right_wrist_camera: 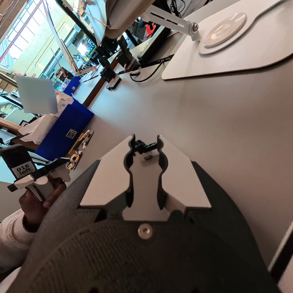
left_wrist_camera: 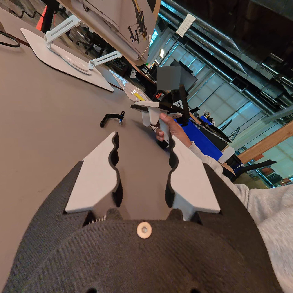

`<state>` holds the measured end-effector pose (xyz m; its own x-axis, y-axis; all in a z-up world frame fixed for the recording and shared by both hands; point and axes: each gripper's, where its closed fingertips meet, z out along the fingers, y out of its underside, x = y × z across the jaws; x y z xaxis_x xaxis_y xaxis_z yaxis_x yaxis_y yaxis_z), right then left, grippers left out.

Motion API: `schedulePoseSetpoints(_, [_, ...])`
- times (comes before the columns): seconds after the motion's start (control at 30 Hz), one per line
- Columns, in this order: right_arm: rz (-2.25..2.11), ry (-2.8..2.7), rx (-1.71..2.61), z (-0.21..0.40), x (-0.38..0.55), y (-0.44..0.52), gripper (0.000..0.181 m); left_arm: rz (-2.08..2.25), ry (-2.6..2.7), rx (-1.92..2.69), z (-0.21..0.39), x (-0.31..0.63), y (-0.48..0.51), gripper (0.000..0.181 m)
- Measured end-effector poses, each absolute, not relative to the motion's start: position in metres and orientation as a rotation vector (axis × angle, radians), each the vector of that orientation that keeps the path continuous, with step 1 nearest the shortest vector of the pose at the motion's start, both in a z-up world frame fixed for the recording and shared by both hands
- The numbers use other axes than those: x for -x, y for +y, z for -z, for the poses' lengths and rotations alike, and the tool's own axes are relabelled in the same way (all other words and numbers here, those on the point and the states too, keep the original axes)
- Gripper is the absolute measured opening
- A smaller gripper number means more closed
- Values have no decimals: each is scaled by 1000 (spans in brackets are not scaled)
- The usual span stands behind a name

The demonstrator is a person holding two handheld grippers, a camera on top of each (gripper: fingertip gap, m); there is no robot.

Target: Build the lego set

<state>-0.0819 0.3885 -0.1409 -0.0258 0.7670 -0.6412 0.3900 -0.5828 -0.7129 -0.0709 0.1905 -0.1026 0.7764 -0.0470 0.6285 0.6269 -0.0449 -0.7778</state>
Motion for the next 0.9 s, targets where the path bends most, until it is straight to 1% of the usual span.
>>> schedulePoseSetpoints(0.27, [-1538, -1272, 2032, 158, 86, 392, 25, 602, -501, 1517, 103, 73, 190, 61])
schedulePoseSetpoints(0.43, [-1606, -1348, 2105, 167, 89, 380, 27, 613, -500, 1531, 104, 71, 192, 61])
schedulePoseSetpoints(0.5, [-1640, -1369, 2127, 169, 88, 373, 23, 612, -497, 1531, 104, 71, 192, 60])
schedulePoseSetpoints(0.6, [-1620, -1415, 2135, 173, 87, 366, 13, 610, -498, 1528, 104, 71, 192, 60])
schedulePoseSetpoints(0.9, [-1729, -1426, 2104, 164, 77, 353, 9, 635, -505, 1537, 106, 70, 197, 59])
